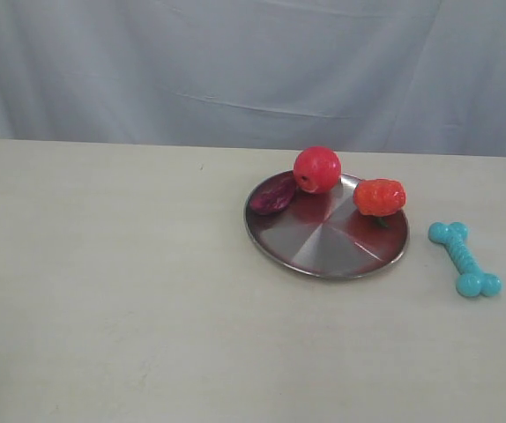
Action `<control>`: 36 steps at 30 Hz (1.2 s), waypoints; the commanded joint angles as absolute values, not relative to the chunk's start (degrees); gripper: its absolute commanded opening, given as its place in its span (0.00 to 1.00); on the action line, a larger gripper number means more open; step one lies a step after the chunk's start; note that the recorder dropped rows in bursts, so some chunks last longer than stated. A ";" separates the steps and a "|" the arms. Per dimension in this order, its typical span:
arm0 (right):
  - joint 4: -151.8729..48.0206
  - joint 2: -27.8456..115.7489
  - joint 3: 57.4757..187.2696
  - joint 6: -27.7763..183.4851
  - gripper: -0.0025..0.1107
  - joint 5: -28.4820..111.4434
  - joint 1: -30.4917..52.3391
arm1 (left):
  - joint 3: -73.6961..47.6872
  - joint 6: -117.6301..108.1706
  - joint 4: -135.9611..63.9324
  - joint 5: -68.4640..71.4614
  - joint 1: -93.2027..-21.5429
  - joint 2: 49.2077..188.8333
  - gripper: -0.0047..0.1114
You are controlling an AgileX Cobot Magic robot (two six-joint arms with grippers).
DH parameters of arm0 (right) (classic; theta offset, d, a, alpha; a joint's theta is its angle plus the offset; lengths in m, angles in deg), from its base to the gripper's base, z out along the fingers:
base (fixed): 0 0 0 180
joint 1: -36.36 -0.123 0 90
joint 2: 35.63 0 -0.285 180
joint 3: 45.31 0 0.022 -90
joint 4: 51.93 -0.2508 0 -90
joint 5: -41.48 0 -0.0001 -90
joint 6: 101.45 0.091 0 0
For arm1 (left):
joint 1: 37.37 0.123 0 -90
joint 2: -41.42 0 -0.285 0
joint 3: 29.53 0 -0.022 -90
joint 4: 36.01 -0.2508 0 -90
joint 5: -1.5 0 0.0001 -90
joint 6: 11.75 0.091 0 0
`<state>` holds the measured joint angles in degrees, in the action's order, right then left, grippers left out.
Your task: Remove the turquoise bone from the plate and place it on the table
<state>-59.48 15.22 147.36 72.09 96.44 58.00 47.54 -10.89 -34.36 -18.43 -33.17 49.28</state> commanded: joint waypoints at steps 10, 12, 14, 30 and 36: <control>-58.26 10.87 147.32 73.79 0.02 99.54 56.14 | 47.69 -11.13 -34.09 -18.12 -32.91 49.21 0.04; -58.26 10.87 147.32 73.79 0.02 99.54 56.14 | 47.69 -11.13 -34.09 -18.12 -32.91 49.21 0.04; -58.26 10.88 147.32 73.98 0.02 99.42 56.14 | 47.69 -11.13 -34.09 -18.12 -32.91 49.21 0.04; -56.24 -5.16 126.58 74.43 0.02 76.94 56.14 | 47.69 -11.13 -34.09 -18.12 -32.91 49.21 0.04; -56.51 -10.26 109.41 74.43 0.02 70.77 56.14 | 47.69 -11.13 -34.09 -18.12 -32.91 49.21 0.04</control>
<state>-56.98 -8.38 116.12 74.23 73.90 56.38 47.54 -10.89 -34.36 -18.43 -33.17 49.28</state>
